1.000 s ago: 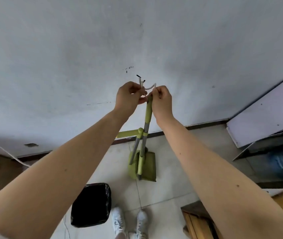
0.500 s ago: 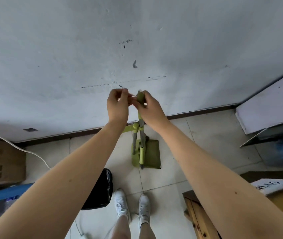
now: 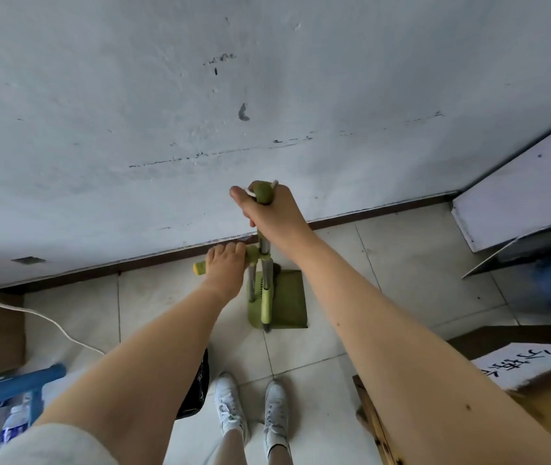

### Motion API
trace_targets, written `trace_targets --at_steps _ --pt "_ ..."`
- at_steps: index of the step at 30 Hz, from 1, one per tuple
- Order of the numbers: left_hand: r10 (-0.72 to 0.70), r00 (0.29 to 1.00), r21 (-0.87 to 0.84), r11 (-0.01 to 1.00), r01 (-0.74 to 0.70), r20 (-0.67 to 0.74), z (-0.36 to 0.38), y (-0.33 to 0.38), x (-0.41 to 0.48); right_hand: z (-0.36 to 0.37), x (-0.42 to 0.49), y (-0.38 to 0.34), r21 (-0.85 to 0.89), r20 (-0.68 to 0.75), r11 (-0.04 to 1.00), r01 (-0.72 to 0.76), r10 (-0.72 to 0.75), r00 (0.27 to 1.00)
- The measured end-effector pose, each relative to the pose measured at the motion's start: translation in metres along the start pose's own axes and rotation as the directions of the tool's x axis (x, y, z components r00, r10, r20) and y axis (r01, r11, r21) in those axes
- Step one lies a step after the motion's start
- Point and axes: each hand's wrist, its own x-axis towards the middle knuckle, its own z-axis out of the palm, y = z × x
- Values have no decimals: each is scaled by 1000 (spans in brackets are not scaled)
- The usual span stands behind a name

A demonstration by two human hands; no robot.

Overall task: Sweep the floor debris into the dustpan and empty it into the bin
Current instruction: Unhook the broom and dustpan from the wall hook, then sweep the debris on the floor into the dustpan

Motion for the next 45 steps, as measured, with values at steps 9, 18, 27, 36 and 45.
trace_targets --at_steps 9,18,27,36,45 --pt "-31 999 47 998 30 10 -2 -60 -4 -83 8 32 249 -227 968 -28 87 970" --pt "-11 998 -41 999 14 70 -11 7 4 -64 -5 37 -471 52 877 -93 133 990" --pt "145 989 -59 988 -143 24 -54 48 -17 -110 -51 13 -125 146 976 -180 197 969" --pt "369 893 122 904 -409 257 -107 67 -44 -104 -119 -2 284 -383 949 -133 240 892" --pt "492 790 153 805 -573 366 -93 77 -89 -91 -228 2 466 -730 884 26 368 576"
